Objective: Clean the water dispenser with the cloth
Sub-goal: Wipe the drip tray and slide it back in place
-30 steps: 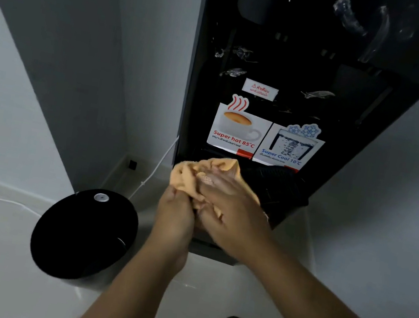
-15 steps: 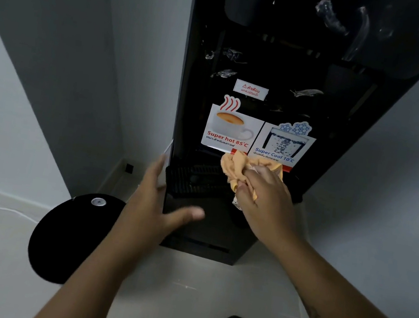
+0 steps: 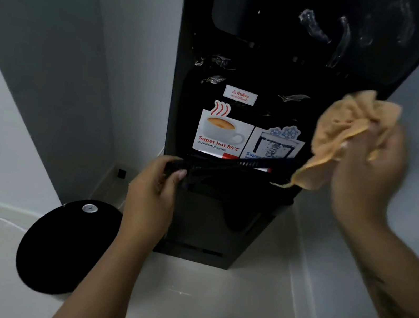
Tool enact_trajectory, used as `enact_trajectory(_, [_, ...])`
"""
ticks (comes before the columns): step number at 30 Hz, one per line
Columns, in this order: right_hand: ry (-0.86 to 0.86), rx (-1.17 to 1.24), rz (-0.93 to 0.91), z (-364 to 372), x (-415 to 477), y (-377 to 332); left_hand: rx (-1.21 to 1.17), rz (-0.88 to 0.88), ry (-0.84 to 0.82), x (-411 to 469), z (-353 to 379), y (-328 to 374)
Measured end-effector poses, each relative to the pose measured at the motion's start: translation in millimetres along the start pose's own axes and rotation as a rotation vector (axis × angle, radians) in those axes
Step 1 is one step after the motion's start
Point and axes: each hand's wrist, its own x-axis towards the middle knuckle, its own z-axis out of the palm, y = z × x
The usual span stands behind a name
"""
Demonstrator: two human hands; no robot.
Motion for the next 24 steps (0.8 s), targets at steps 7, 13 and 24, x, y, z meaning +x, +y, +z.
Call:
enact_trajectory(7, [-0.588, -0.195, 0.222, -33.4, -14.8, 21.9, -0.211, -0.283, 0.079, 20.7, 27.3, -1.2])
enact_trajectory(13, [-0.995, -0.362, 0.366, -36.8, -62.0, 49.5, 0.019, -0.259, 0.223, 27.2, 50.0, -5.5])
enact_trajectory(24, [-1.041, -0.533, 0.249, -31.5, -78.5, 55.7, 0.16, -0.253, 0.149, 35.1, 59.4, -17.4])
